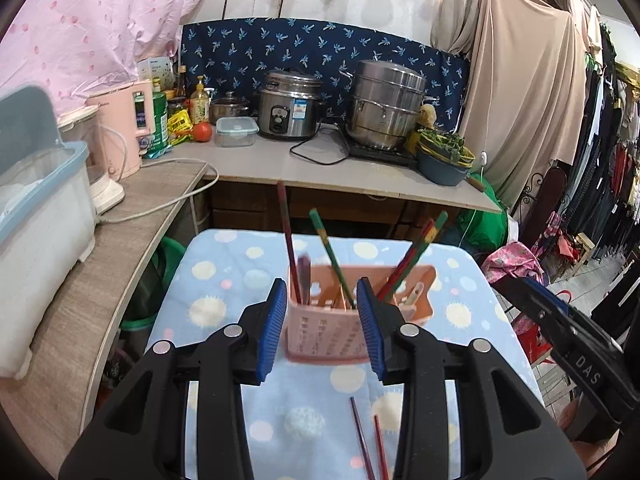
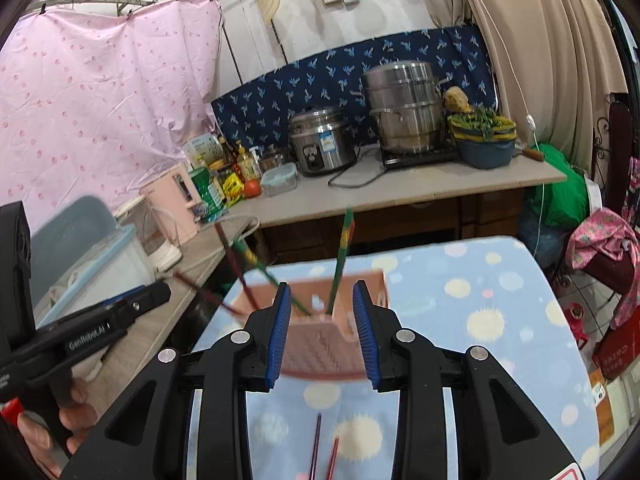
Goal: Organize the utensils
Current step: 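Move both open grippers back over the last two chopsticks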
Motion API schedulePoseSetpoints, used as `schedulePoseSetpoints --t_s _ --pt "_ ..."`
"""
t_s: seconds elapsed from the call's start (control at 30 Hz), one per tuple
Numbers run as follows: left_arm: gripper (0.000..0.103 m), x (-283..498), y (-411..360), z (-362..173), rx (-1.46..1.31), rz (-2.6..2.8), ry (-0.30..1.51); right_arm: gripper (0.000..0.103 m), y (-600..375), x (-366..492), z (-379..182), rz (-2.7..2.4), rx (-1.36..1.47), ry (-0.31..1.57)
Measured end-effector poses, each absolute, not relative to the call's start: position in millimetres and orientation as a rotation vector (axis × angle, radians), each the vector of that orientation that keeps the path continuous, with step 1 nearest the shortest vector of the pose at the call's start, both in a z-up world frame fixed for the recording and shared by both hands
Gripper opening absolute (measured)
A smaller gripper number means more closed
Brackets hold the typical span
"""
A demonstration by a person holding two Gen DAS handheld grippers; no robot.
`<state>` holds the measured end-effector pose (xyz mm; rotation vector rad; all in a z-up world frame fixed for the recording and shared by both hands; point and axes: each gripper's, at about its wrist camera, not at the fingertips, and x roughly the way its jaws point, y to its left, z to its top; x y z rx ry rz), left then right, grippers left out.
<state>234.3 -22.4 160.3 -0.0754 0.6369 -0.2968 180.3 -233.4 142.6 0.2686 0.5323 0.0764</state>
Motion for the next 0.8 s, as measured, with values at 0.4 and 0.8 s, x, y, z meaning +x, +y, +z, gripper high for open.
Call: schedulePoseSetpoints --t_s 0.4,0.8 --pt "0.035 161.8 -9.2 86.9 -0.056 -0.274 0.775 0.031 -210.8 72.8 64.5 0.080 0.233 0.717" --pt "0.035 97.7 -8.9 27.8 -0.007 -0.265 0.866 0.031 -179.6 3.1 -16.1 0.108 0.168 0.900"
